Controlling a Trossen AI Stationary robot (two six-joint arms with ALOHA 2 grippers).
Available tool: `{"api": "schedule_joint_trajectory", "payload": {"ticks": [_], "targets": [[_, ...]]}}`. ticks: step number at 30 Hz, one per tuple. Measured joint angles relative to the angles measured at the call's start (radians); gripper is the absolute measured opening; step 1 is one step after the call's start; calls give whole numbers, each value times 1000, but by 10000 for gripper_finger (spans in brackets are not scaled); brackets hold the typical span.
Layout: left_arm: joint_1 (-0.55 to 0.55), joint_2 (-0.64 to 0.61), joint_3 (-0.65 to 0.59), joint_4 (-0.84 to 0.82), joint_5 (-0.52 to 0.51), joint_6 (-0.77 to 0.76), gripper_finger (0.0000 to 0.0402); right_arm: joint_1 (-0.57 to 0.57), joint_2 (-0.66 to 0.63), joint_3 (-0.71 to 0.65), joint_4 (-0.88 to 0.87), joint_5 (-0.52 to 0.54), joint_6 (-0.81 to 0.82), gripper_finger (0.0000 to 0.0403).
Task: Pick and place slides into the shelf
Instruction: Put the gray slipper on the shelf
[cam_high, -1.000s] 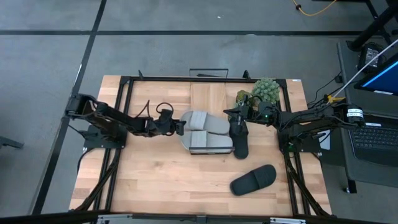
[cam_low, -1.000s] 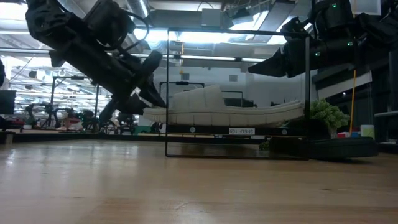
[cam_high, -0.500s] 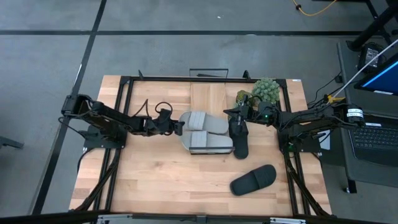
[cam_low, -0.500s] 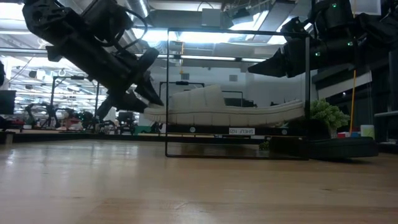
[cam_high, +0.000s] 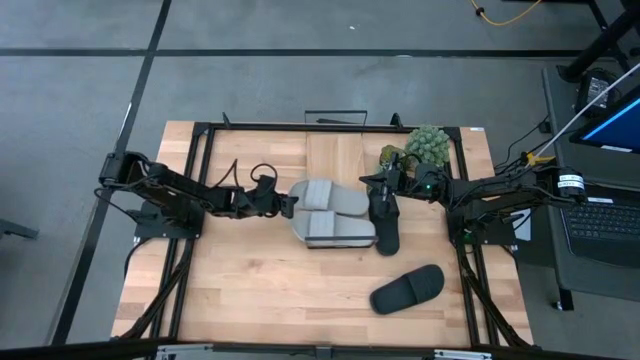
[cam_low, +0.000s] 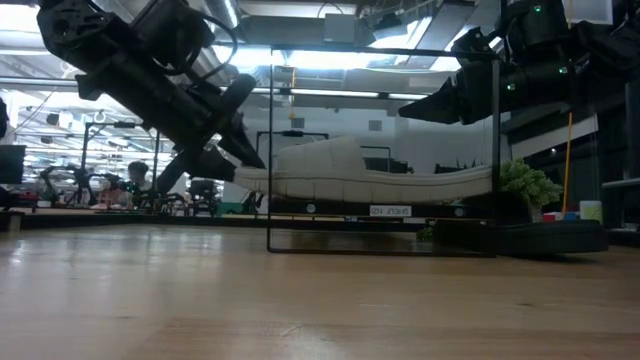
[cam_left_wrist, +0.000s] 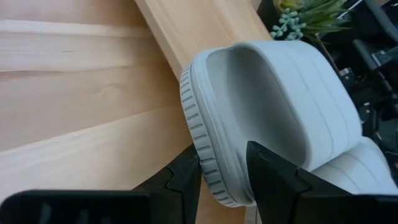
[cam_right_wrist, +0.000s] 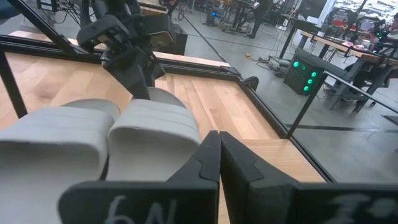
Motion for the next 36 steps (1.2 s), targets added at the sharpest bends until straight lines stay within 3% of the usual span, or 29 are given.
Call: {"api": "schedule_joint_trajectory", "payload": {"ticks": [14, 31, 36], "targets": [[4, 0, 0, 13, -21, 92, 117, 0, 0, 0, -1, 0, 3, 6], [4, 0, 0, 11, -25, 101, 117, 0, 0, 0, -1, 0, 0, 6], [4, 0, 0, 9, -35, 109, 140, 0, 0, 0, -1, 0, 0, 6]]}}
